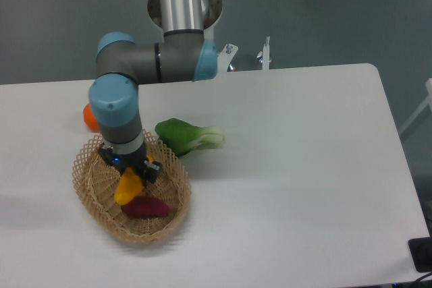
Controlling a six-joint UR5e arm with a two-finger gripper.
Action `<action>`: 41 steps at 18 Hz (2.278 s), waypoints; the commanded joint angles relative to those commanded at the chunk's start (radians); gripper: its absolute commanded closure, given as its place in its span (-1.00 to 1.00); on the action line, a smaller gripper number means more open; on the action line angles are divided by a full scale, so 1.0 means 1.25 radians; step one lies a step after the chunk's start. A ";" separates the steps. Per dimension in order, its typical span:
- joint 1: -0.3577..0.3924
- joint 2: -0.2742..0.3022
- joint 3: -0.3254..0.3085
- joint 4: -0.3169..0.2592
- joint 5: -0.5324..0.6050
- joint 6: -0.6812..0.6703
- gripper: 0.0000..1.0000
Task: Pick up the mango from the basket
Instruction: 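Close the gripper on the mango and lift it, then carry the held mango out of the basket and raise it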
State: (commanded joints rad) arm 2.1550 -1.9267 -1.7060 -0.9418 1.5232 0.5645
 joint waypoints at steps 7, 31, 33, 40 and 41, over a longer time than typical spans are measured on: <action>0.117 -0.015 0.112 -0.047 0.000 0.110 0.47; 0.309 -0.074 0.179 -0.101 0.065 0.487 0.45; 0.316 -0.074 0.176 -0.108 0.065 0.532 0.45; 0.325 -0.067 0.178 -0.151 0.065 0.563 0.45; 0.325 -0.067 0.178 -0.150 0.065 0.563 0.45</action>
State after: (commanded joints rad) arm 2.5617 -2.0110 -1.4834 -1.1290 1.6045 1.2686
